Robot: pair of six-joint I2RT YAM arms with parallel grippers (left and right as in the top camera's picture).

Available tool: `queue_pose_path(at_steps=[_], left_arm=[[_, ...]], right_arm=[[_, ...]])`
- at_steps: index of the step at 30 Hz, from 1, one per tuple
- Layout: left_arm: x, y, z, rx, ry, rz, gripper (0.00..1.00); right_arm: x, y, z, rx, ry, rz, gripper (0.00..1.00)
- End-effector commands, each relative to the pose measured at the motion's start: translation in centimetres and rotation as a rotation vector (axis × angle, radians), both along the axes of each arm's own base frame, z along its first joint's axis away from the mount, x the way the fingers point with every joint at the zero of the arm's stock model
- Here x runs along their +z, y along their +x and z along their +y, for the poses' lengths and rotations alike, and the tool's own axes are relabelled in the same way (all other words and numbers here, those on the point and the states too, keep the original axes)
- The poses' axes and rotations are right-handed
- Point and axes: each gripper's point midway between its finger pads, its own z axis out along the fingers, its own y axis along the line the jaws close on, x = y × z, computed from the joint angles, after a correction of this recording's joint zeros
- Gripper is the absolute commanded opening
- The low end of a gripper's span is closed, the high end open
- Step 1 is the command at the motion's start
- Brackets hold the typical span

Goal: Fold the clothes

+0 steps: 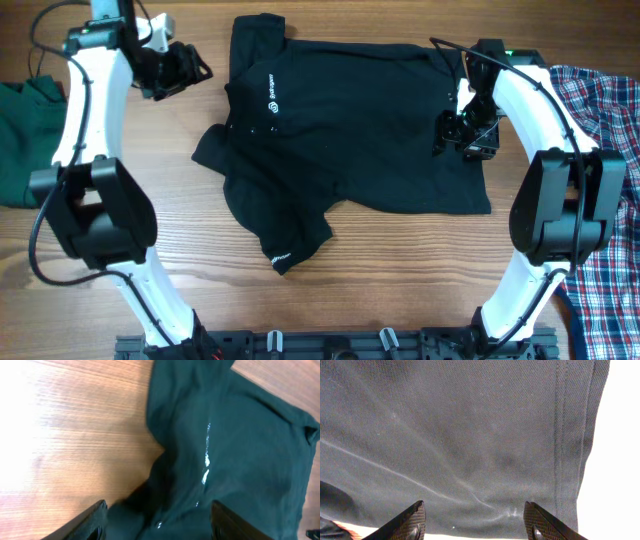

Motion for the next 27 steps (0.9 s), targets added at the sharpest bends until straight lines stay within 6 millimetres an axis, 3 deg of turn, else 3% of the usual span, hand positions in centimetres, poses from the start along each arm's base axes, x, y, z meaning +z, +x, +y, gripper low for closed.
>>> queue_pose_path(at_steps=[1, 4, 10, 14, 20, 21, 24, 27], left_arm=[[-4.7, 1.1, -3.4, -0.065, -0.041, 0.040, 0.71], [-5.9, 1.6, -7.7, -0.153, -0.116, 0.028, 0.71], [-6.0, 0.9, -13.2, -0.264, -0.099, 0.011, 0.72], [-7.1, 1.3, -11.9, -0.231, 0.038, 0.015, 0.76], [-6.7, 2.3, -9.6, -0.137, 0.058, 0.010, 0.82], [-6.1, 2.7, -9.0, -0.123, 0.057, -0.014, 0.81], [-1.3, 5.2, -6.8, -0.076, 0.059, -0.165, 0.78], [0.7, 7.2, -6.6, -0.066, 0.068, -0.280, 0.68]], right_arm=[[0.7, 0.3, -0.1, 0.014, -0.010, -0.027, 0.64], [0.7, 0.1, -0.7, 0.016, -0.043, -0.018, 0.64], [0.7, 0.1, -0.7, 0.007, -0.044, -0.019, 0.64], [0.7, 0.2, -0.7, 0.007, -0.044, -0.021, 0.64], [0.7, 0.3, -0.7, 0.007, -0.044, -0.024, 0.64], [0.7, 0.3, -0.7, 0.007, -0.044, -0.027, 0.64], [0.6, 1.0, -0.7, 0.006, -0.044, -0.056, 0.64], [0.6, 2.8, -0.6, 0.005, -0.043, -0.127, 0.64]])
